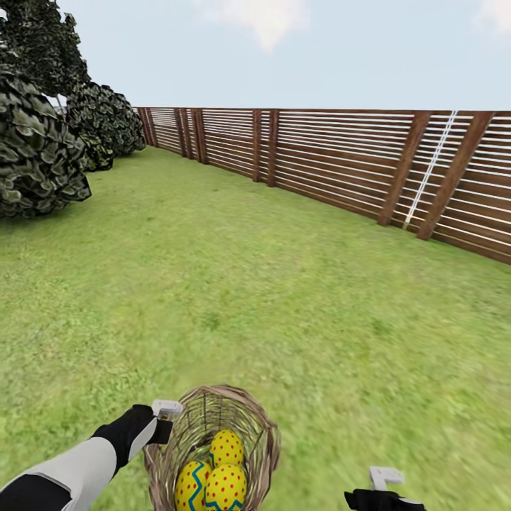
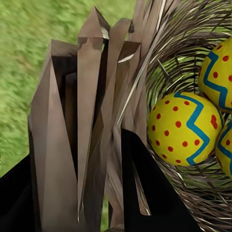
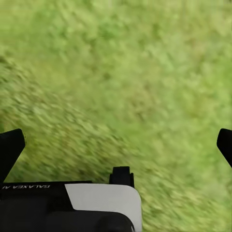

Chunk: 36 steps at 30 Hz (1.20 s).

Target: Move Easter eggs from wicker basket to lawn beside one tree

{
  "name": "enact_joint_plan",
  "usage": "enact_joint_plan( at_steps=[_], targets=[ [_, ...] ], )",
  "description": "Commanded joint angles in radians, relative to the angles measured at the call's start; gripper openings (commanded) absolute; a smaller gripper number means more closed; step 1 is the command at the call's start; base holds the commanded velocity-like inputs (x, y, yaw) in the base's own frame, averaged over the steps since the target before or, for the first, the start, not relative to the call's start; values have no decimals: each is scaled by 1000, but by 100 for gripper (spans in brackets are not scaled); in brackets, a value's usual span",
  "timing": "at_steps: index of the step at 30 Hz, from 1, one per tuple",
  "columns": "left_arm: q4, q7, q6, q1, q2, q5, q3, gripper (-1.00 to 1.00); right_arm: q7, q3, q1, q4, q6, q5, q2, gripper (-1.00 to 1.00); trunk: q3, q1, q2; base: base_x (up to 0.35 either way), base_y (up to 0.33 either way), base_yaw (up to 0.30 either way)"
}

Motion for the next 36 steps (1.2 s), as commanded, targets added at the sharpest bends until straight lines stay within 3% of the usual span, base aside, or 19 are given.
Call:
enact_joint_plan(
  at_steps=[1,36],
  targets=[
    [-2,5,5,0,2,14,-6,-100,8,-8,0,-3,5,10,1,100,2,-4,6,0,0,294],
    [0,6,5,0,2,14,-6,-100,8,-8,0,-2,4,8,2,100,112,-138,251,0,0,294]
  ],
)
